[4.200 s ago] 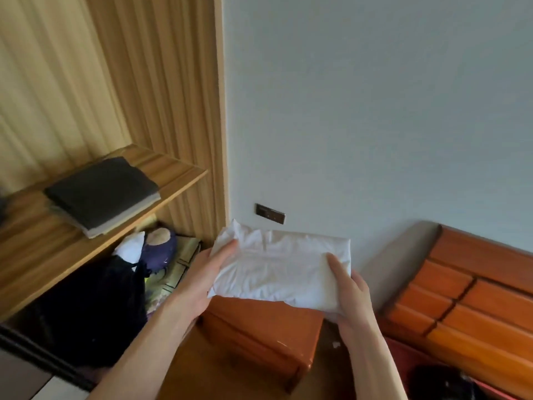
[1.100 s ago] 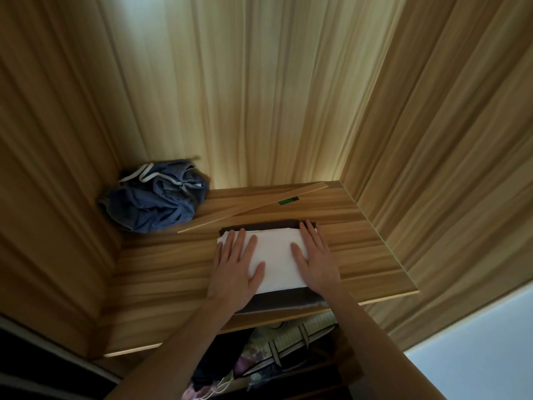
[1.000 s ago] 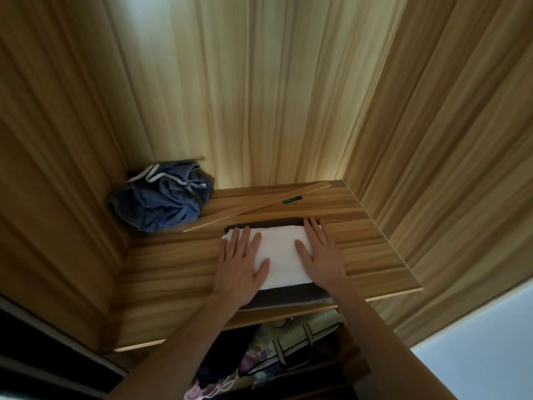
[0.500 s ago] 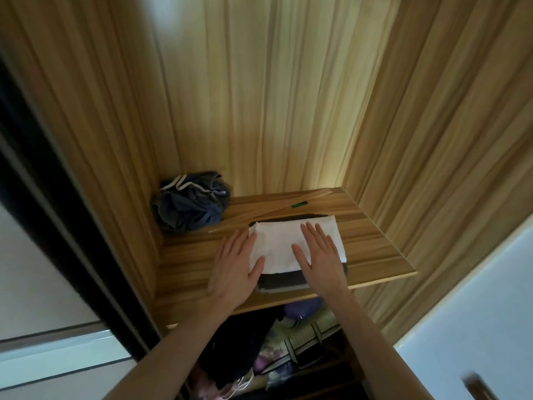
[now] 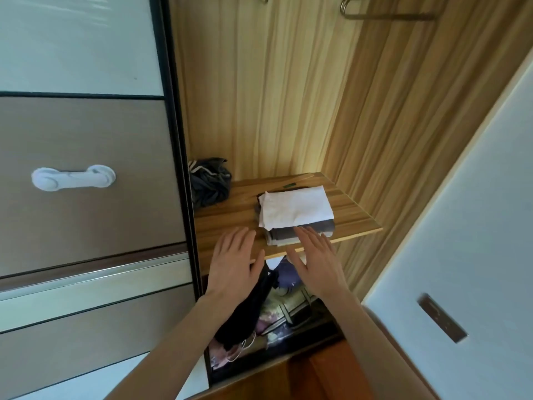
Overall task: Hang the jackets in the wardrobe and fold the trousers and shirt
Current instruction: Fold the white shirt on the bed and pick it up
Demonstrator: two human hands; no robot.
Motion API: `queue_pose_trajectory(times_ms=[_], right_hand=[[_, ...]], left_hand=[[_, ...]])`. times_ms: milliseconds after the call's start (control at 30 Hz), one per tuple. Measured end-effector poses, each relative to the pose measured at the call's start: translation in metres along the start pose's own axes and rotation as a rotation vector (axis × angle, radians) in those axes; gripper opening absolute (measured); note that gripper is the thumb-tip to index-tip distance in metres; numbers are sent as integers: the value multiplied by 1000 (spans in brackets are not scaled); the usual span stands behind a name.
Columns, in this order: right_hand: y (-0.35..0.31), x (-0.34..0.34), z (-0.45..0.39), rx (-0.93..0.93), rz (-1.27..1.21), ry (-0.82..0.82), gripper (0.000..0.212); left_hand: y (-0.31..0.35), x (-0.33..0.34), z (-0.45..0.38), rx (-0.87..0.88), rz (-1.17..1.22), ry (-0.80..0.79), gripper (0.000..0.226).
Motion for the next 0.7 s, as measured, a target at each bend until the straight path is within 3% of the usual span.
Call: queue_pose_trajectory(times_ms=[267,467,700], right_hand=[[-51,-19,32,-44,-12,6,65],[-106,-16,34,-103,-150,-35,50],[-199,-4,59,-239,-241,-117,58]], left_hand=[[-5,-49,52,-19,-17,50,49],[-43,-95,104,-192,-99,114,54],[-91,-152,177,-371,-213,145,59]])
Point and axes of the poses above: each hand's wrist, its own z-axis away from the middle knuckle, its own x-axis out of the palm, y = z × x, the point moved 9 cm from there along -z, towards the middle knuckle, and after that the axes turned 10 degrees about x, right-handed, at the moved point
